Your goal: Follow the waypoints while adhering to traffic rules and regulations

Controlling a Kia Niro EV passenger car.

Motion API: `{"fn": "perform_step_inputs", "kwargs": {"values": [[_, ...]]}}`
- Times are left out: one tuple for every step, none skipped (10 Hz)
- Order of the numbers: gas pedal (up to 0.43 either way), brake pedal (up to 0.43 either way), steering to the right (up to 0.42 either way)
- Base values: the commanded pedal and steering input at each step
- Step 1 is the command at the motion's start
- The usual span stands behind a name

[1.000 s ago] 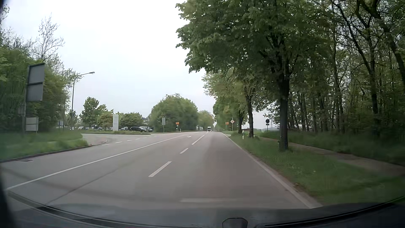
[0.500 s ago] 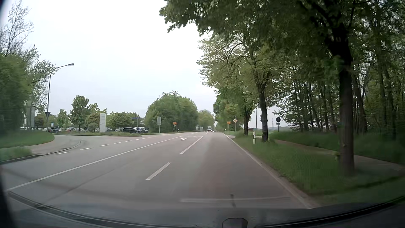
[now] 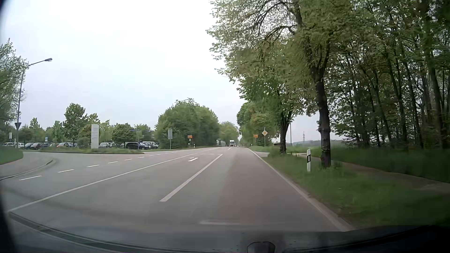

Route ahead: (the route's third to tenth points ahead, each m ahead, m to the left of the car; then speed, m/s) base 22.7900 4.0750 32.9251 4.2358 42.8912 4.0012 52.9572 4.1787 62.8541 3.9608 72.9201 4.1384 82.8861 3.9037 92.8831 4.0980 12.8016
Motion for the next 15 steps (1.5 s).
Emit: {"fn": "perform_step_inputs", "kwargs": {"values": [[0.087, 0.0, 0.0], [0.087, 0.0, 0.0], [0.087, 0.0, 0.0], [0.087, 0.0, 0.0], [0.087, 0.0, 0.0], [0.087, 0.0, 0.0], [0.11, 0.0, 0.0], [0.11, 0.0, 0.0], [0.11, 0.0, 0.0], [0.11, 0.0, 0.0], [0.11, 0.0, 0.0], [0.11, 0.0, 0.0], [0.11, 0.0, 0.0], [0.11, 0.0, 0.0], [0.11, 0.0, 0.0]]}}
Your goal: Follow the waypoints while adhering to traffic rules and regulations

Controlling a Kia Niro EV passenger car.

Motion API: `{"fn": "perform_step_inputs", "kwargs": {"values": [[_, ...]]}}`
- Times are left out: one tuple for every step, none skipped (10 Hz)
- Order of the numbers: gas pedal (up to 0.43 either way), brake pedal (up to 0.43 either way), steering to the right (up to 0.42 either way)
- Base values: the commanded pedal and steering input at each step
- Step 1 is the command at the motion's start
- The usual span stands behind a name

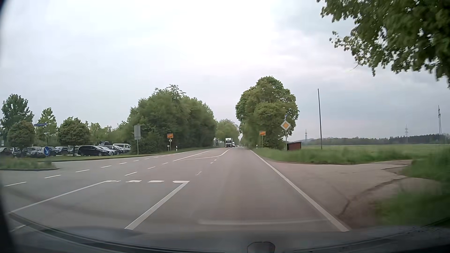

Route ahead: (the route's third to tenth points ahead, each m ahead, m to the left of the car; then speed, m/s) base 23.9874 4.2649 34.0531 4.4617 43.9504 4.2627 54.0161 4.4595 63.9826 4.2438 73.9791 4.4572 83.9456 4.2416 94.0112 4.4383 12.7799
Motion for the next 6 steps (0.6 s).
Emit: {"fn": "perform_step_inputs", "kwargs": {"values": [[0.11, 0.0, 0.0], [0.11, 0.0, 0.0], [0.11, 0.0, 0.0], [0.118, 0.0, 0.0], [0.13, 0.0, 0.0], [0.13, 0.0, 0.0]]}}
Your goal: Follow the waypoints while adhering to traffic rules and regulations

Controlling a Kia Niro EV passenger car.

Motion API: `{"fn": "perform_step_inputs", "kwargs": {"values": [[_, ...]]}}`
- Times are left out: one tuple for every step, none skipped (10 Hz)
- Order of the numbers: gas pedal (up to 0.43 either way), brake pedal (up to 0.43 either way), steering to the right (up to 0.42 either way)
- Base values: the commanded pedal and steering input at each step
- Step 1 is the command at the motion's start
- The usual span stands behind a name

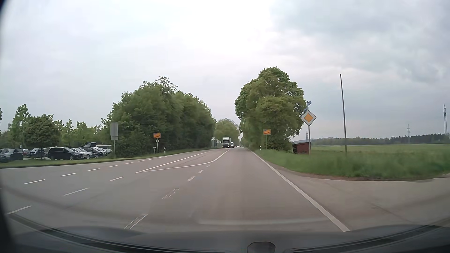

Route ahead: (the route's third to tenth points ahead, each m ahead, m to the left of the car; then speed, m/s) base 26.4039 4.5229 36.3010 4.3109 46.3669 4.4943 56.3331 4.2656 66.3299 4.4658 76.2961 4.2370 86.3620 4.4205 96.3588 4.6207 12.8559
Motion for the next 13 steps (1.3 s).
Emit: {"fn": "perform_step_inputs", "kwargs": {"values": [[0.13, 0.0, 0.0], [0.13, 0.0, 0.0], [0.13, 0.0, 0.0], [0.13, 0.0, 0.0], [0.13, 0.0, 0.0], [0.138, 0.0, 0.0], [0.138, 0.0, 0.0], [0.138, 0.0, 0.0], [0.15, 0.0, 0.0], [0.169, 0.0, 0.0], [0.177, 0.0, 0.0], [0.209, 0.0, 0.0], [0.22, 0.0, 0.0]]}}
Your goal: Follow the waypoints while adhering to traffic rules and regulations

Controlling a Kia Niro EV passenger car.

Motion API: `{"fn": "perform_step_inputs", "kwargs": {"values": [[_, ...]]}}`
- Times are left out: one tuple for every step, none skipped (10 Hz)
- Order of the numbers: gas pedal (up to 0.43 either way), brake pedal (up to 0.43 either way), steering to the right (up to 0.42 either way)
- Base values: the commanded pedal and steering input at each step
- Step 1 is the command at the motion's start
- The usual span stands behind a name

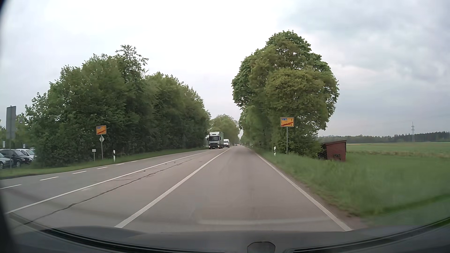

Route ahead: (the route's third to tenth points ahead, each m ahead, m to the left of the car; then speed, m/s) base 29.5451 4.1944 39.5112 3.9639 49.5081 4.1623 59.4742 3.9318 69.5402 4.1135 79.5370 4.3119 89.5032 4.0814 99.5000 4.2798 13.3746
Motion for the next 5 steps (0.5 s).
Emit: {"fn": "perform_step_inputs", "kwargs": {"values": [[0.26, 0.0, 0.0], [0.299, 0.0, 0.0], [0.319, 0.0, 0.0], [0.35, 0.0, 0.0], [0.378, 0.0, 0.0]]}}
